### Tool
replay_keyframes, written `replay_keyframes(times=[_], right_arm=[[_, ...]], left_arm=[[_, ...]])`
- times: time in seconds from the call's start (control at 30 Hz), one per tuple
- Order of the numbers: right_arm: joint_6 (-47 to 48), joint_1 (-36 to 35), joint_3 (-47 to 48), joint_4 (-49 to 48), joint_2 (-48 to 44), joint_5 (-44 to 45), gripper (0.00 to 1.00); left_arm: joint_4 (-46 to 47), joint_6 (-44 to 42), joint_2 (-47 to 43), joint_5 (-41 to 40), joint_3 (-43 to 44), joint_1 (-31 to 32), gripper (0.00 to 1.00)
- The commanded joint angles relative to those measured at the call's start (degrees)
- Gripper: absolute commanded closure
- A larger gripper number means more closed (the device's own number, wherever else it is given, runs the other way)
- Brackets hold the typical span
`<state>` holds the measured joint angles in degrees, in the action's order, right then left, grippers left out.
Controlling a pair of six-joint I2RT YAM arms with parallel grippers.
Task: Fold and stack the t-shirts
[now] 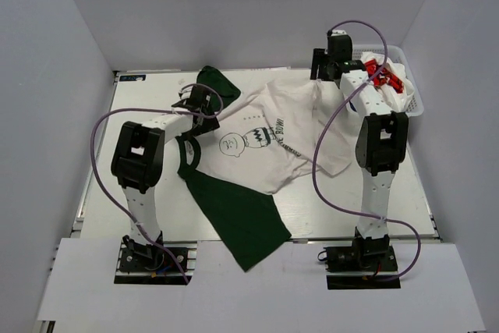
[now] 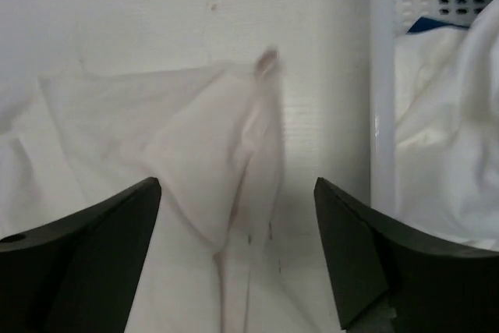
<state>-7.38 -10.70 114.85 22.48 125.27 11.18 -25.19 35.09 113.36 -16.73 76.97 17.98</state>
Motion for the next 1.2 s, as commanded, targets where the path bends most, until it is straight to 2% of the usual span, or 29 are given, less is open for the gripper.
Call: replay_keyframes(times=[0.0,0.17,0.2,0.3,0.33,0.43,0.47,0.6,0.67,0.73,0.9,1.0,1.07,1.17], right_arm=[[3.86,-0.90,-4.44,0.37,-5.02,-8.43,0.12],[4.92,-3.26,-13.23,0.99,-14.25,-13.73,0.10],[4.92,-3.71,-17.86,0.81,-16.88,-13.21,0.10],[2.20,-5.47,-23.60,-1.02,-24.25,-8.29,0.10],[0.45,-5.73,-30.93,-1.73,-27.59,-8.11,0.10],[-4.30,-7.31,-42.55,-4.11,-33.68,-8.01,0.10],[-6.23,-7.14,-46.78,-5.15,-37.61,-8.62,0.10],[-8.43,-7.32,-55.25,-6.13,-42.04,-10.47,0.10],[-8.36,-7.32,-58.66,-4.90,-43.18,-10.56,0.10],[-8.53,-7.58,-61.48,-5.86,-43.88,-14.78,0.10],[-5.82,-7.49,-66.15,-10.43,-43.02,-17.77,0.12],[-5.28,-7.67,-65.46,-10.79,-40.47,-17.24,0.22],[-5.02,-7.67,-64.06,-9.39,-38.71,-16.45,0.46],[-5.72,-7.41,-63.08,-8.25,-38.52,-15.75,0.87]], left_arm=[[-5.65,-0.28,5.20,-3.14,5.52,-2.68,0.00],[-5.59,-1.69,3.63,0.55,9.16,-3.39,0.00],[-4.88,-2.21,0.58,1.26,8.12,-3.39,0.00],[-4.34,-2.22,-4.97,2.41,3.99,-3.39,0.00],[-3.82,-2.22,-9.34,2.41,1.11,-2.87,0.00],[-3.81,-1.69,-16.04,1.79,-5.85,-2.16,0.00],[-2.77,-1.69,-20.33,5.18,-8.04,-1.55,0.00],[3.56,-0.56,-29.83,14.78,-22.52,-1.54,0.00],[6.81,0.24,-32.75,19.62,-26.41,-0.32,0.00],[8.13,0.24,-35.13,22.43,-30.29,1.17,0.00],[8.14,0.24,-34.53,21.92,-33.54,3.91,0.00],[9.46,0.24,-31.81,21.39,-34.69,5.49,0.00],[9.46,1.55,-30.40,19.30,-35.30,6.10,0.00],[6.75,3.05,-27.94,16.21,-34.70,6.10,0.00]])
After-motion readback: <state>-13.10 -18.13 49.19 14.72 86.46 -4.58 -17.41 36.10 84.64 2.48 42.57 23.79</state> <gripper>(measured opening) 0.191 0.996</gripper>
